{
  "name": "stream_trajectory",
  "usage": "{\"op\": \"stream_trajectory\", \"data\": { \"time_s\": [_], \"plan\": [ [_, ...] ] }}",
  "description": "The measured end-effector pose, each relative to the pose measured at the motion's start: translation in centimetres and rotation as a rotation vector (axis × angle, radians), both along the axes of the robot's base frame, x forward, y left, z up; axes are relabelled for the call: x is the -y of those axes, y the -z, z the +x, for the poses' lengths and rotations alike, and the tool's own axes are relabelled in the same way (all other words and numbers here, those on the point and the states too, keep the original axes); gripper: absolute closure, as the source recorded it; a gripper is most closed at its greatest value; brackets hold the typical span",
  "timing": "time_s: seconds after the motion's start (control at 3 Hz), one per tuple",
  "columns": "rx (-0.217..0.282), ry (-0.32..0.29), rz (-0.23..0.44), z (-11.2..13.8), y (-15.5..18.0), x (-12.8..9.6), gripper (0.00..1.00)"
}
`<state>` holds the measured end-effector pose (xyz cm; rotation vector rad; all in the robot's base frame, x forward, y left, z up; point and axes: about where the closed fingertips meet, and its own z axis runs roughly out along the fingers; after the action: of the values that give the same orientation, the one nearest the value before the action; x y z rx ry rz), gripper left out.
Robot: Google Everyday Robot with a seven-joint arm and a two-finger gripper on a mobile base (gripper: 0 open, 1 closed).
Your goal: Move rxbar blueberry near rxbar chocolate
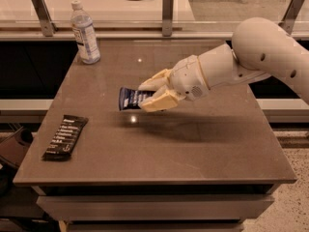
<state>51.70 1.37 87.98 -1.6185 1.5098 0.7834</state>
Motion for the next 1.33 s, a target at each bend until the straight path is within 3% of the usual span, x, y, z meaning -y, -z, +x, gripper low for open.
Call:
{"op": "stream_trajectory", "data": {
  "time_s": [0.67,1.0,1.33],
  "plan": [
    [-0.024,-0.092,-0.040,-3.9,-0.5,-4.2,1.00],
    [-0.039,-0.208,-0.025,-5.7,-0.7,-6.6,1.00],
    [-0.040,-0.211,-0.028,-5.9,-0.7,-6.7,0.83]
  ]
}}
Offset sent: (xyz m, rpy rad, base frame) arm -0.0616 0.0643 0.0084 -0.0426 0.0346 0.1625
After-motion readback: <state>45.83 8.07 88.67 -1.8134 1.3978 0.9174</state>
